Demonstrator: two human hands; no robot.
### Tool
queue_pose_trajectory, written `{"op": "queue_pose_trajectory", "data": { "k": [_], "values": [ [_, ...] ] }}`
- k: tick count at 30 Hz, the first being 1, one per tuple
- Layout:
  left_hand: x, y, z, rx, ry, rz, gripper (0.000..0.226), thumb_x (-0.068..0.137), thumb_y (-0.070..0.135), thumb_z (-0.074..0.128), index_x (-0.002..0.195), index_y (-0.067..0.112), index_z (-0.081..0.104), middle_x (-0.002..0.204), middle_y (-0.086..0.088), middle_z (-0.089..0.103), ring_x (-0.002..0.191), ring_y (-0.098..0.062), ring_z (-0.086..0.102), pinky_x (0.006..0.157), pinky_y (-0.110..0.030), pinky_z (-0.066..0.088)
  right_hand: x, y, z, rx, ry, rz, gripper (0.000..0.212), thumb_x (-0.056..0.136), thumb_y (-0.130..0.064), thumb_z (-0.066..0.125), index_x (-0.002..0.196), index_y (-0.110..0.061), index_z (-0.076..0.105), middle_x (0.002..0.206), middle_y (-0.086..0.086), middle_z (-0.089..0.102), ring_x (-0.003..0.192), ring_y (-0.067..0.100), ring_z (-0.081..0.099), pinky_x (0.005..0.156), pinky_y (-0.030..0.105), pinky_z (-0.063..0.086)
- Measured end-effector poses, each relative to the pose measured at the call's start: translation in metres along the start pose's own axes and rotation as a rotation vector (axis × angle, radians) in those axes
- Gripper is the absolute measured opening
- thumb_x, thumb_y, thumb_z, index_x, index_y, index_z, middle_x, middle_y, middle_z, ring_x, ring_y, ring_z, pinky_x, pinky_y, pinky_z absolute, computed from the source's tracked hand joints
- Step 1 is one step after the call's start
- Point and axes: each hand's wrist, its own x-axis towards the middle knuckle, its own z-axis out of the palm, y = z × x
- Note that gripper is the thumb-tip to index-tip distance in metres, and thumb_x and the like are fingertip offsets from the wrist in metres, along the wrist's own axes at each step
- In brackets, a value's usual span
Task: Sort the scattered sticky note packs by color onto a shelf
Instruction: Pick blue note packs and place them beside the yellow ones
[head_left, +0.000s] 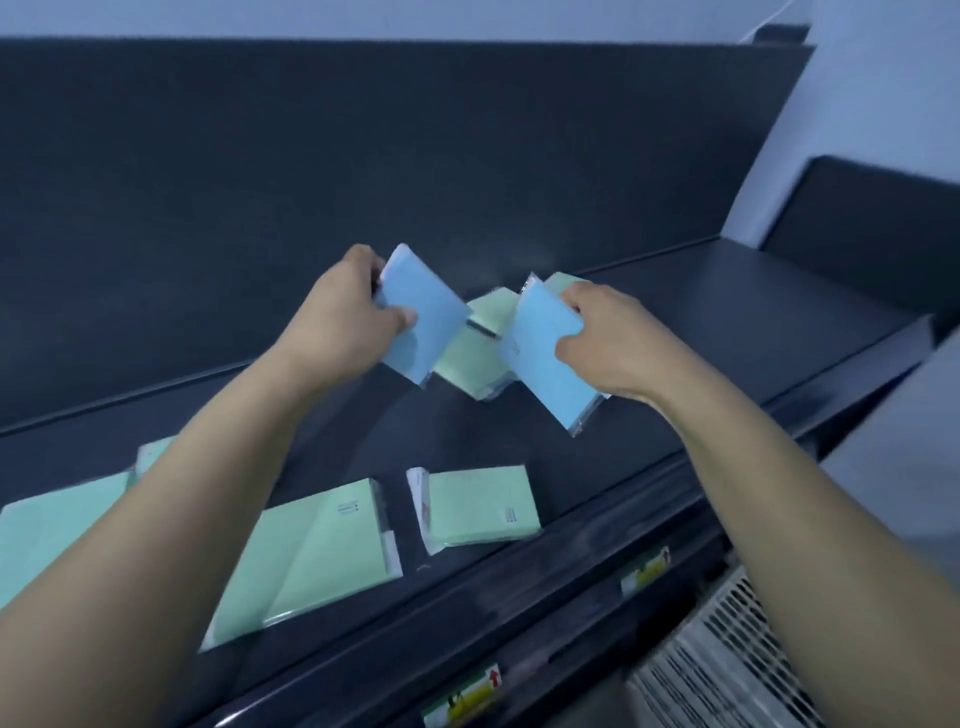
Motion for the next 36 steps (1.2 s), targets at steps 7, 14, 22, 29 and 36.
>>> {"op": "queue_pose_trajectory", "data": {
  "k": [7,14,22,29,36],
  "values": [
    [-0.046,0.107,0.08,-0.085,-0.206,0.269,0.01,0.086,0.012,0.059,0.083,0.01,0.05,0.07,0.001,0.046,0.059,-0.013,0.042,0.051,-0.025,0.032,-0.086,0.096,-0.079,-0.095,0.228,0.156,0.017,0.087,-0.004,0.048,0.102,-0.006,0.055,0.1,0.006,0.059,0.089,0.027,0.058,0.066,0.034,0.046],
    [-0.14,0.255,0.205,-0.266,-0.516,0.604,0.016,0.081,0.004,0.064,0.094,0.001,0.055,0.082,-0.014,0.061,0.066,-0.021,0.055,0.061,-0.031,0.049,-0.248,0.223,-0.181,-0.223,0.347,0.421,0.009,0.09,-0.01,0.049,0.098,-0.012,0.049,0.108,0.011,0.058,0.094,0.028,0.053,0.069,0.029,0.034],
    [-0.298,0.411,0.343,-0.34,-0.811,0.945,0.014,0.079,0.004,0.064,0.083,0.007,0.051,0.068,0.004,0.048,0.059,-0.009,0.043,0.054,-0.016,0.036,-0.462,0.332,-0.258,-0.25,0.557,0.798,0.013,0.089,-0.012,0.055,0.101,-0.015,0.057,0.107,0.01,0.064,0.097,0.031,0.058,0.073,0.033,0.044],
    [-0.422,0.503,0.408,-0.456,-1.11,1.108,0.022,0.081,-0.001,0.057,0.097,0.013,0.053,0.092,-0.005,0.06,0.079,-0.02,0.057,0.062,-0.027,0.045,-0.608,0.391,-0.297,-0.264,0.69,1.118,0.019,0.087,-0.008,0.055,0.093,-0.026,0.055,0.096,0.01,0.062,0.094,0.031,0.056,0.077,0.035,0.042],
    [-0.474,0.558,0.465,-0.498,-1.237,1.193,0.035,0.08,-0.001,0.057,0.103,0.025,0.052,0.092,0.002,0.057,0.075,-0.015,0.052,0.058,-0.023,0.043,-0.681,0.437,-0.31,-0.275,0.736,1.417,0.049,0.082,0.001,0.04,0.124,-0.018,0.056,0.122,0.015,0.058,0.107,0.036,0.055,0.091,0.039,0.043]
  ]
}}
